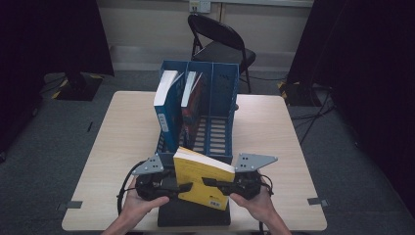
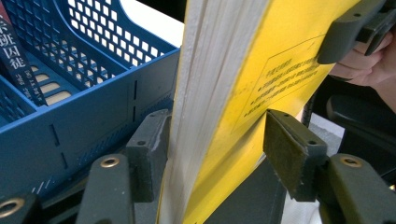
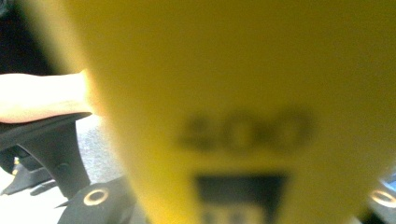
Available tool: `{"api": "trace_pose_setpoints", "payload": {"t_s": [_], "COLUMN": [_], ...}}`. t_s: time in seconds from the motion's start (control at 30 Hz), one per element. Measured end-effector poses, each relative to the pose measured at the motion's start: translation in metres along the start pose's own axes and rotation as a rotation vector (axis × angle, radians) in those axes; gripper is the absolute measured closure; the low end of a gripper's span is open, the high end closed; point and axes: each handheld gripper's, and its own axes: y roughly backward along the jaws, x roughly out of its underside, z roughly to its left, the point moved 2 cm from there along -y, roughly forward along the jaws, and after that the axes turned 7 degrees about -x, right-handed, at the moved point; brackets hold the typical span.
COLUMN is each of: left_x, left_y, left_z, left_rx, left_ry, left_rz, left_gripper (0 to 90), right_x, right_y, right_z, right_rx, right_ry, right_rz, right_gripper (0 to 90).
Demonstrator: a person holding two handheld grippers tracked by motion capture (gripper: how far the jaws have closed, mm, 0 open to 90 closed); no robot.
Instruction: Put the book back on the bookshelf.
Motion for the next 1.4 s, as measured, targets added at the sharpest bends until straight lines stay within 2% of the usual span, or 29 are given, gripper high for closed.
{"api": "trace_pose_setpoints", "payload": {"t_s": [0.1, 0.17, 0.27, 0.43, 0.5, 0.67, 0.73, 0.83, 0.9, 1.2, 1.4], "left_x": [0.002, 0.004, 0.008, 0.016, 0.019, 0.026, 0.028, 0.033, 0.035, 0.040, 0.044], "left_y": [0.001, 0.002, 0.004, 0.007, 0.010, 0.023, 0.028, 0.035, 0.038, 0.045, 0.042], "left_z": [0.004, 0.007, 0.011, 0.016, 0.019, 0.029, 0.033, 0.037, 0.039, 0.050, 0.055], "left_rx": [0.000, -0.022, -0.046, -0.097, -0.105, -0.140, -0.161, -0.173, -0.181, -0.271, -0.316], "left_ry": [0.021, 0.035, 0.036, 0.050, 0.048, 0.090, 0.088, 0.103, 0.085, 0.112, 0.116], "left_rz": [0.028, 0.031, 0.050, 0.117, 0.135, 0.115, 0.125, 0.106, 0.117, 0.073, 0.099], "left_gripper": [40.6, 36.0, 34.7, 28.5, 25.3, 20.0, 18.8, 19.0, 18.7, 15.8, 15.8], "right_x": [0.000, -0.001, -0.001, -0.001, -0.001, -0.001, 0.000, 0.001, 0.002, 0.002, 0.000], "right_y": [0.000, 0.000, 0.000, 0.001, 0.001, 0.003, 0.003, 0.007, 0.009, 0.017, 0.018], "right_z": [0.001, 0.001, 0.001, -0.002, -0.003, -0.006, -0.006, -0.007, -0.008, -0.012, -0.016], "right_rx": [0.004, 0.011, 0.012, 0.016, 0.019, 0.016, 0.022, 0.035, 0.050, 0.083, 0.110], "right_ry": [0.009, 0.011, 0.007, -0.007, -0.011, -0.026, -0.030, -0.041, -0.046, -0.062, -0.074], "right_rz": [0.005, 0.009, 0.008, 0.003, 0.002, -0.005, -0.006, -0.012, -0.024, -0.035, -0.041], "right_gripper": [74.8, 75.0, 75.2, 75.3, 75.3, 75.4, 75.4, 75.4, 75.4, 75.4, 75.4]}}
